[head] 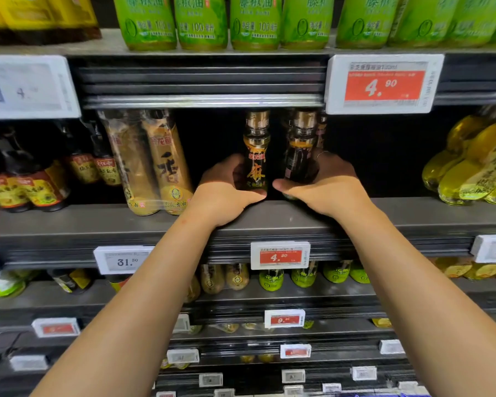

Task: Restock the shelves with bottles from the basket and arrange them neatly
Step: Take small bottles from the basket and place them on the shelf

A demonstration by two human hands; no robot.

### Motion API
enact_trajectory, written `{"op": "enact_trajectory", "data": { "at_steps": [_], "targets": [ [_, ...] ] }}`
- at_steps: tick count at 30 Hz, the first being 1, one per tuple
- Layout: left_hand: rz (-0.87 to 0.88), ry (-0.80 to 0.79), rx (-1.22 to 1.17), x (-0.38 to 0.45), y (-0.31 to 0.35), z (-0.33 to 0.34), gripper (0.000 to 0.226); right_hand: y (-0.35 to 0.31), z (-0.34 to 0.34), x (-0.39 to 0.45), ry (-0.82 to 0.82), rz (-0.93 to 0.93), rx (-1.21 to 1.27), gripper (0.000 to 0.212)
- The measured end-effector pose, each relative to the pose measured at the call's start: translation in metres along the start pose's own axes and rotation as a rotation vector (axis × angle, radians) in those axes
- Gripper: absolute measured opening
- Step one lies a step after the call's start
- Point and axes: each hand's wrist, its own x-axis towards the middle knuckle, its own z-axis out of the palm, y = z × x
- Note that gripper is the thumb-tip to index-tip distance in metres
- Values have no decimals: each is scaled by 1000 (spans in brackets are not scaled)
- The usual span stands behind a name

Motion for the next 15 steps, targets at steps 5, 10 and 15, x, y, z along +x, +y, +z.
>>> {"op": "enact_trajectory", "data": {
  "at_steps": [5,10,15],
  "targets": [
    [-17,3,-6,2,-2,0,78,11,-4,-9,-77,-30,150,78],
    [-17,-1,3,2,-1,0,73,12,-5,-8,-83,-51,144,60],
    [-18,-4,-17,0,0,-1,74,6,0,-7,-6,-24,63,51]
  ]
}}
